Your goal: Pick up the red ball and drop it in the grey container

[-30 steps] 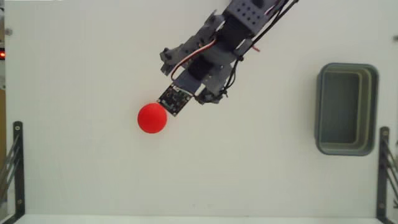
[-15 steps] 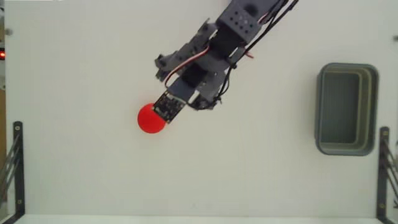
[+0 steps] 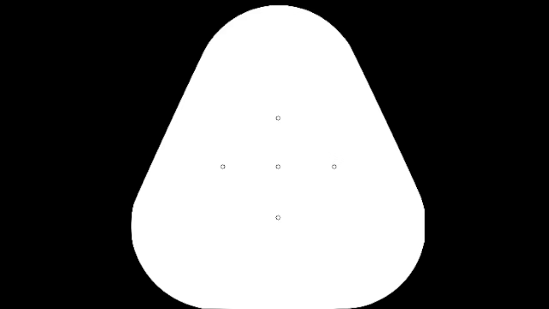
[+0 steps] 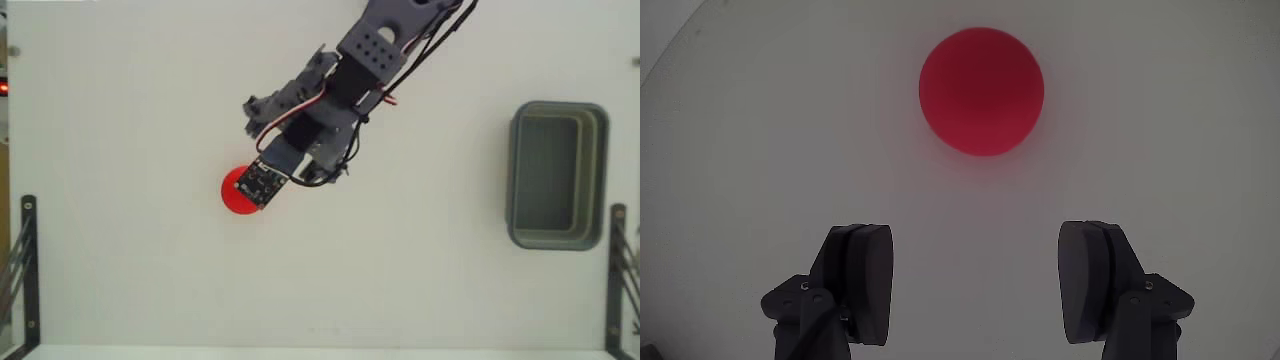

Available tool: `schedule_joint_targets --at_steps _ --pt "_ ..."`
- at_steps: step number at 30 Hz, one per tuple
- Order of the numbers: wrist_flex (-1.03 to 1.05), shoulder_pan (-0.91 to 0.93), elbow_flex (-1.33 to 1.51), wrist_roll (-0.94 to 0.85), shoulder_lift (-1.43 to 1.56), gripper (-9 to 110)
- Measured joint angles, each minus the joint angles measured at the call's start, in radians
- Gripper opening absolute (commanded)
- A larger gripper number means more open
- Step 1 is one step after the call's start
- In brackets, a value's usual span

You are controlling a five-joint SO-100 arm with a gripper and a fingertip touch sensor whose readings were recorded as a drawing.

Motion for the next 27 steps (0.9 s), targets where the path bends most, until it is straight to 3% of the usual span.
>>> schedule_joint_targets --at_steps 27 --pt "-0.066 0.002 -0.129 -0.002 -0.199 110"
